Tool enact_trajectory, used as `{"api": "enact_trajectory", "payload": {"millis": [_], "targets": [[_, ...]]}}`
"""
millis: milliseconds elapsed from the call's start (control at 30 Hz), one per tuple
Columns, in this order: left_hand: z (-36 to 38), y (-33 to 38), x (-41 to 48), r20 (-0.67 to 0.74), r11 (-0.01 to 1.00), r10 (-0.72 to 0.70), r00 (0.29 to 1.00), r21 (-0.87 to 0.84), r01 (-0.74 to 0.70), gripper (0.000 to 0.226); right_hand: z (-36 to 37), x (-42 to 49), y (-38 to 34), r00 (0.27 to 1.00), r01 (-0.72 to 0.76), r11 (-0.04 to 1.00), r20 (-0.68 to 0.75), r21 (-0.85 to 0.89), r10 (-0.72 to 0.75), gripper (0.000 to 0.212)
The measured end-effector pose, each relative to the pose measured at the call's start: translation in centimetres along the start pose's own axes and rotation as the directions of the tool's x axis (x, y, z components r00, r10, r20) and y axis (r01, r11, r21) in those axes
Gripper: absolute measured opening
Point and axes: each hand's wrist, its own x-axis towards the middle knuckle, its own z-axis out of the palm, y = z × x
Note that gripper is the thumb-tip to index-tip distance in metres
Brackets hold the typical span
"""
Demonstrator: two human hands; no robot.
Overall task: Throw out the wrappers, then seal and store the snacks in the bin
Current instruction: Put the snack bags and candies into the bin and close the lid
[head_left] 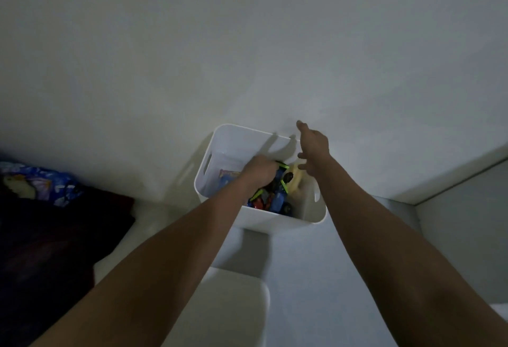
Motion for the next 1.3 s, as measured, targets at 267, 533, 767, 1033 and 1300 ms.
{"api": "enact_trajectory", "payload": {"millis": [267,533,767,1033,1300], "targets": [[-1.3,-2.2,-5.3,-0.269,0.93,0.324,0.907,0.265,-0.254,0.041,-2.5,-6.4,3.6,0.96,0.257,0.966,-0.107,-0.02,-0.258,0.022],[-2.3,-17.6,-15.4,-0.251,0.69,0.583,0.772,0.655,-0.308,0.042,-3.1,-18.4,21.5,0.937,0.273,0.94,-0.164,-0.202,-0.308,0.016],[-5.2,-31.5,-21.1,-0.285,0.664,-0.045,0.957,0.707,0.242,0.105,-3.5,-24.6,34.4,0.985,0.061,0.83,0.166,-0.554,0.039,0.063],[-6.9,-35.2,-23.2,-0.238,0.798,-0.17,0.956,0.535,0.276,0.111,-2.8,-27.1,36.9,0.985,0.002,0.882,0.153,-0.472,0.08,0.079],[-6.1,-35.2,-24.8,-0.245,0.795,-0.212,0.946,0.519,0.313,0.092,-5.0,-27.4,37.2,0.979,0.016,0.832,0.179,-0.554,0.1,0.107]]}}
